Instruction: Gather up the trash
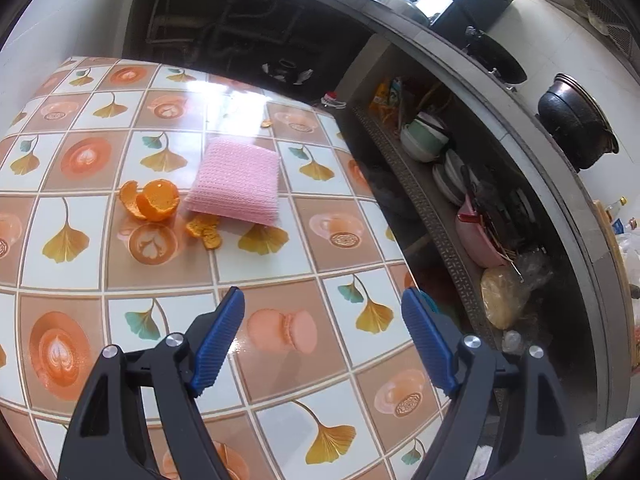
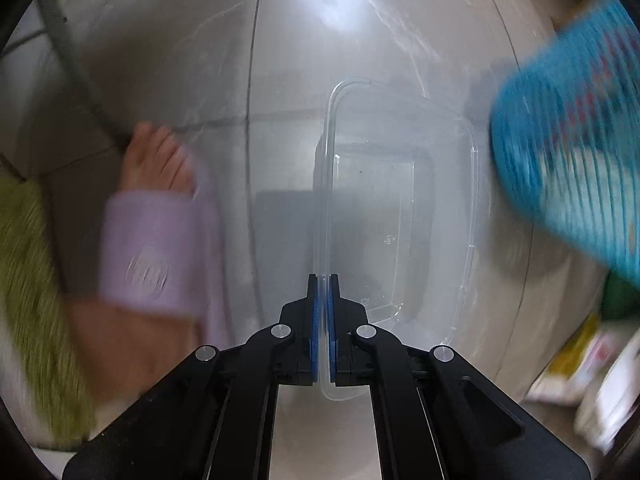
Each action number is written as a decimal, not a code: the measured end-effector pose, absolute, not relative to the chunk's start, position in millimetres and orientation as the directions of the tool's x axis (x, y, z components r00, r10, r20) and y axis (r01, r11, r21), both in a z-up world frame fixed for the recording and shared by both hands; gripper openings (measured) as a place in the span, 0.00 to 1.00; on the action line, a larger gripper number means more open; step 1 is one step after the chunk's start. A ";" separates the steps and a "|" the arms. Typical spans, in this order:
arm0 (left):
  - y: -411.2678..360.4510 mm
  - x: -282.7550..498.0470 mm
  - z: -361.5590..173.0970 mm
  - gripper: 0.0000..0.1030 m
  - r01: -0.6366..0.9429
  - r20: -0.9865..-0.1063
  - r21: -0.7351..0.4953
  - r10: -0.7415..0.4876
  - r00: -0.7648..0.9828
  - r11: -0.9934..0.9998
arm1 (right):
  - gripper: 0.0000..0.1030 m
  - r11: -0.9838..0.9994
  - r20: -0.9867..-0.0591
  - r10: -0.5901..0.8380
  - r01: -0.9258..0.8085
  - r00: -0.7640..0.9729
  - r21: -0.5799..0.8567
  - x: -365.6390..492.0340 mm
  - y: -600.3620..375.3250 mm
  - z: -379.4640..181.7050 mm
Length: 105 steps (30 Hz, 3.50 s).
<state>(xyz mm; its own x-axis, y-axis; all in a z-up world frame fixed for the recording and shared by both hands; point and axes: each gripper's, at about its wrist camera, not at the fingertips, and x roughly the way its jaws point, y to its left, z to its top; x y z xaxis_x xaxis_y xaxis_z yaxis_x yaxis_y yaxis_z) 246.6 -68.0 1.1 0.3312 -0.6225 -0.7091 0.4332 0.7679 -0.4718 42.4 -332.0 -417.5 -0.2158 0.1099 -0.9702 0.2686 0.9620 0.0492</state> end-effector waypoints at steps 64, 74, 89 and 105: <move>-58.3 193.9 24.3 0.89 0.451 -0.661 -0.485 -0.652 0.371 0.749 | 0.63 0.662 -0.879 -0.140 0.703 0.456 0.259 -2.7 -495.8 -123.7; -45.2 181.9 34.9 0.89 0.448 -0.639 -0.489 -0.657 0.400 0.749 | 0.68 0.712 -0.834 -0.118 0.631 0.540 0.308 6.9 -471.9 -89.5; -24.7 176.3 37.0 0.89 0.416 -0.633 -0.497 -0.647 0.426 0.761 | 0.78 0.745 -0.779 -0.104 0.567 0.619 0.351 11.1 -451.5 -48.2; -18.0 174.8 38.0 0.91 0.400 -0.631 -0.500 -0.640 0.439 0.768 | 0.85 0.836 -0.695 -0.068 0.421 0.716 0.352 31.7 -412.4 15.2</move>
<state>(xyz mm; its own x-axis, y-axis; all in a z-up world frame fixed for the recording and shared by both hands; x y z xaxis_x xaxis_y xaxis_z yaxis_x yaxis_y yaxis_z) 174.8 -18.0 38.0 0.4393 -0.6396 -0.6309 0.3999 0.7680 -0.5002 31.7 -412.4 15.2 0.7156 -0.0678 -0.6952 0.4211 0.8360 0.3519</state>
